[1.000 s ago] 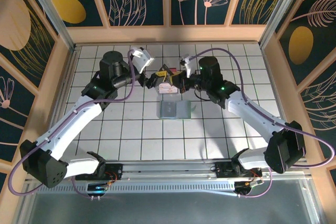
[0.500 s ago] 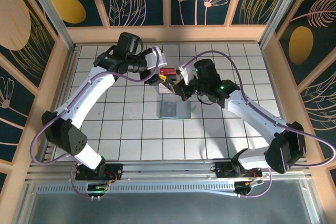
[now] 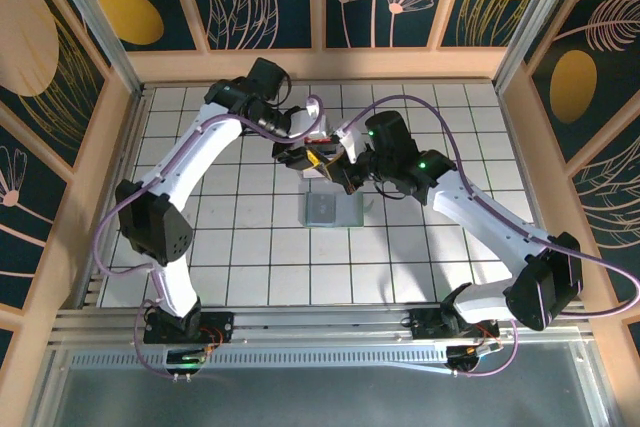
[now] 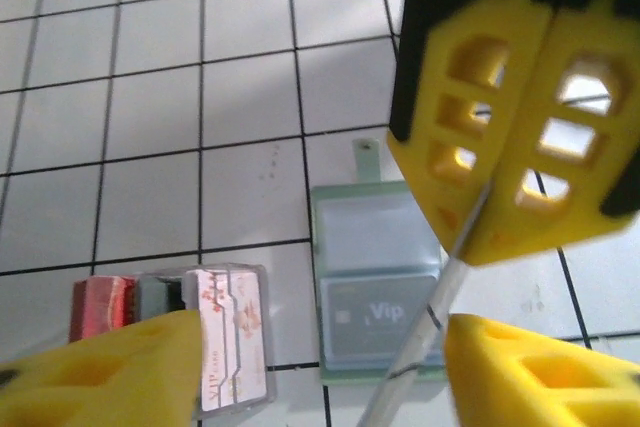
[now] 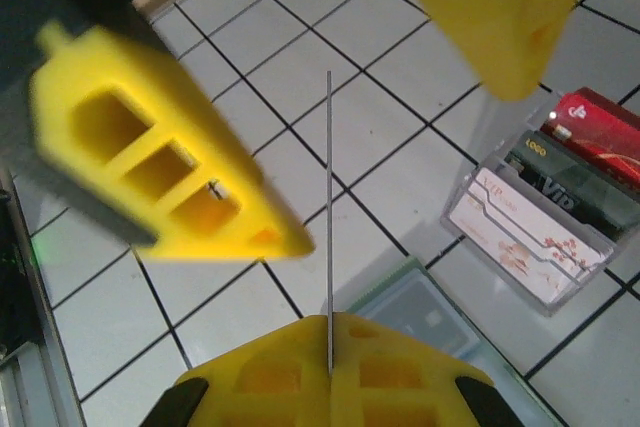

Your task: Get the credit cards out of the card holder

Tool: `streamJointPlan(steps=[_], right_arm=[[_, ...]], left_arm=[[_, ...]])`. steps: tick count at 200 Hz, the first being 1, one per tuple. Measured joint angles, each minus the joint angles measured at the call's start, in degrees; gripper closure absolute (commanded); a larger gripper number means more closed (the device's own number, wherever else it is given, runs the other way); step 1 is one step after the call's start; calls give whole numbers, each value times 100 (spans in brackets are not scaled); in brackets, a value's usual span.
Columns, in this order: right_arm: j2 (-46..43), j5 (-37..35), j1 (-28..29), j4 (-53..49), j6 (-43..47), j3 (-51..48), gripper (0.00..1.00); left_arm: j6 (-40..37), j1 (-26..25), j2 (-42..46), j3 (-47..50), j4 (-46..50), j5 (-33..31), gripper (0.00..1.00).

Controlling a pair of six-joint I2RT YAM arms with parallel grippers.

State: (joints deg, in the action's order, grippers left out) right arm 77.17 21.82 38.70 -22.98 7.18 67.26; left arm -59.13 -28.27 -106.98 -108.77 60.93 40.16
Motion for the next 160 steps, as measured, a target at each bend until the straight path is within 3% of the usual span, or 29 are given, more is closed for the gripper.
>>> streamJointPlan(steps=[34,80,114,143,160], right_arm=[[48,0,4,-37,4,0,100],[68,-138,4,7,7,-2,97],[55,-426,2,114,-2,-66,77],[-221,-841,-4,417,-87,-413,58],[-601,-1102,-66,586,-278,-717,53]], left_arm=[[-232,20,-72,-72,380,59,63],[-358,20,-72,-74,573,125,100],[-221,20,-39,33,424,138,100],[214,-2,282,824,-431,-33,100],[439,35,448,1226,-935,-168,100]])
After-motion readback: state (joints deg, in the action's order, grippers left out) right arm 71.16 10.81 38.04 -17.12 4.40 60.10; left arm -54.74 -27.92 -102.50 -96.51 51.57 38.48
